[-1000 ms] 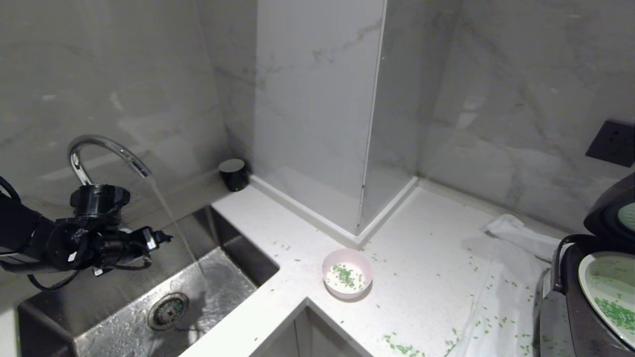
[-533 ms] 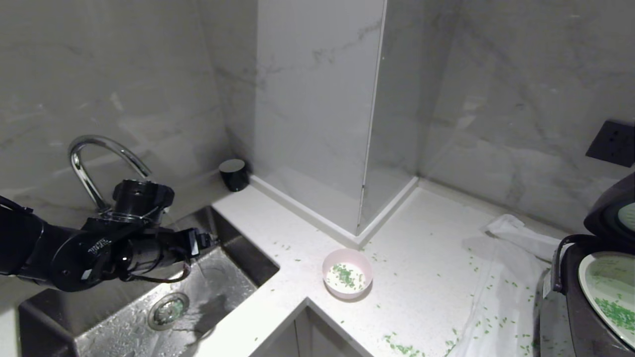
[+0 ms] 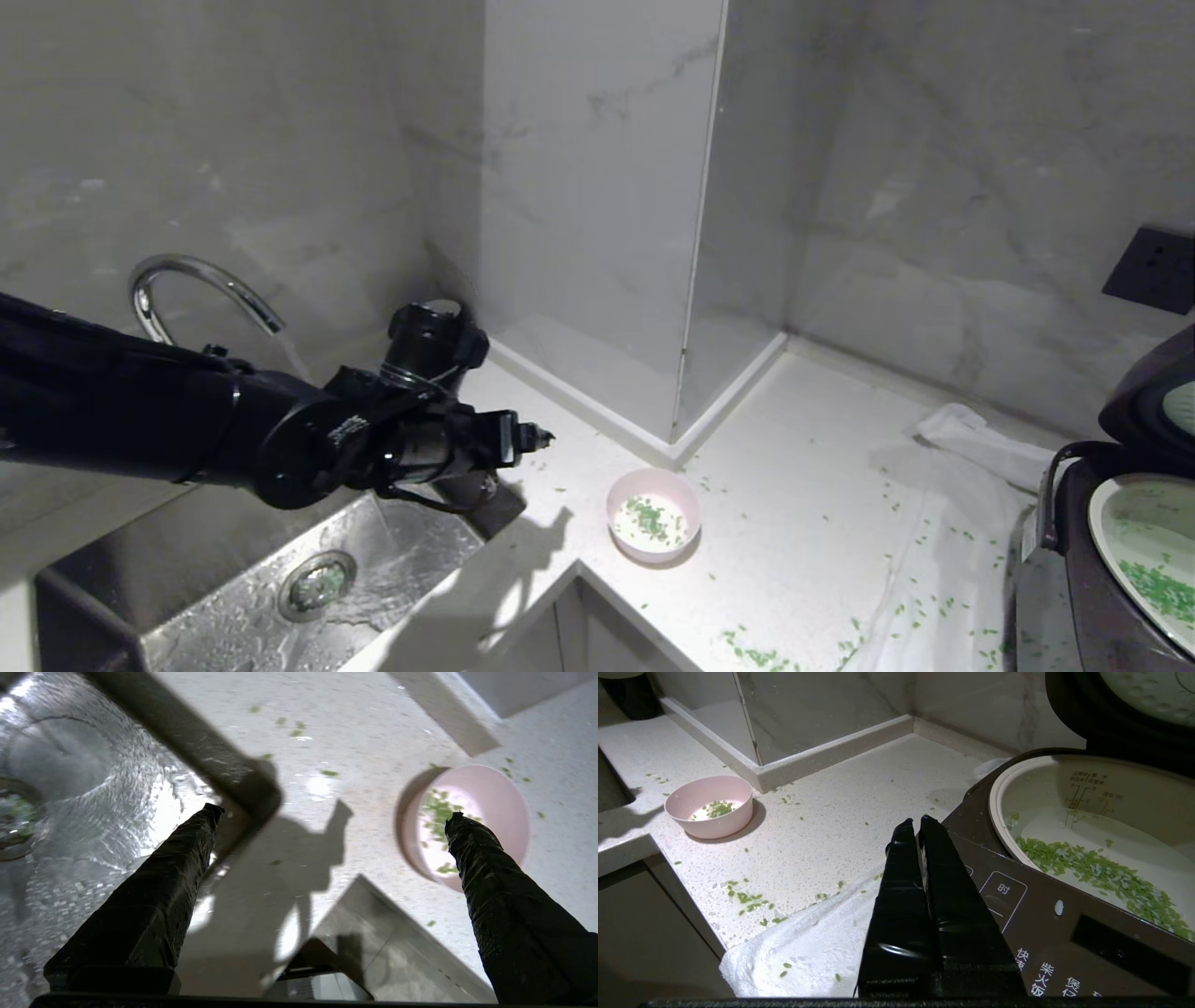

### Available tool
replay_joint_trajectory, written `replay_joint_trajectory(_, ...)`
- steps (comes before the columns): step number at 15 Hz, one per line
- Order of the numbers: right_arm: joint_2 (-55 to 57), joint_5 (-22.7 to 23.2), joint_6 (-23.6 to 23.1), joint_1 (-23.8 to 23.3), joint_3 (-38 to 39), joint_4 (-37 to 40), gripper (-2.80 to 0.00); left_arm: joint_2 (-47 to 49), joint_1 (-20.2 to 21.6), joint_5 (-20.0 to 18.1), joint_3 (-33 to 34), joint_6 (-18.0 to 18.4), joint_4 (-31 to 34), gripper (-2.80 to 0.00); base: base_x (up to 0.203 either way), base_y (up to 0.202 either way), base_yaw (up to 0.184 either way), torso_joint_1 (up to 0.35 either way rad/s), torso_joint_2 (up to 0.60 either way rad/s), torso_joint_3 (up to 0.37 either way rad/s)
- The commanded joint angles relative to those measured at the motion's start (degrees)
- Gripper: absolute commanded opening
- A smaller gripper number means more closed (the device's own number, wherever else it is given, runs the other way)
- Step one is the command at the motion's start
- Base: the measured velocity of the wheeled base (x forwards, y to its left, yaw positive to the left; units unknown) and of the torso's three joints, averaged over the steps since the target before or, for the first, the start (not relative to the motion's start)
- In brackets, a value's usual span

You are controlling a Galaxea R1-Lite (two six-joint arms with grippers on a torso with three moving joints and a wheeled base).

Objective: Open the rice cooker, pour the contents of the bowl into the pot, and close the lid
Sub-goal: Pick up the bowl on the table

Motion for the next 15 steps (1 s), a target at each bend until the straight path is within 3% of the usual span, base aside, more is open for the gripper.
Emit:
replay_joint_trajectory(1, 0.0, 0.03, 0.02, 0.01, 0.09, -0.02, -2.8, 7.71, -3.09, 0.08, -6.71, -0.64, 1.52, 0.0, 0.0, 0.0, 0.0, 0.0, 0.0, 0.0)
replay_joint_trajectory(5, 0.0, 0.03, -0.06, 0.01, 0.09, 0.0, -2.8, 10.57, -7.56, -0.54, -10.45, -0.63, 5.47, 0.0, 0.0, 0.0, 0.0, 0.0, 0.0, 0.0)
replay_joint_trajectory(9, 0.0, 0.03, -0.01, 0.01, 0.09, 0.0, -2.8, 14.89, -11.85, -0.75, -12.16, -1.02, 5.36, 0.0, 0.0, 0.0, 0.0, 0.0, 0.0, 0.0)
replay_joint_trajectory(15, 0.0, 0.03, 0.02, 0.01, 0.09, 0.01, -2.8, 23.0, -14.17, -0.07, -19.4, -1.15, 5.81, 0.0, 0.0, 0.0, 0.0, 0.0, 0.0, 0.0)
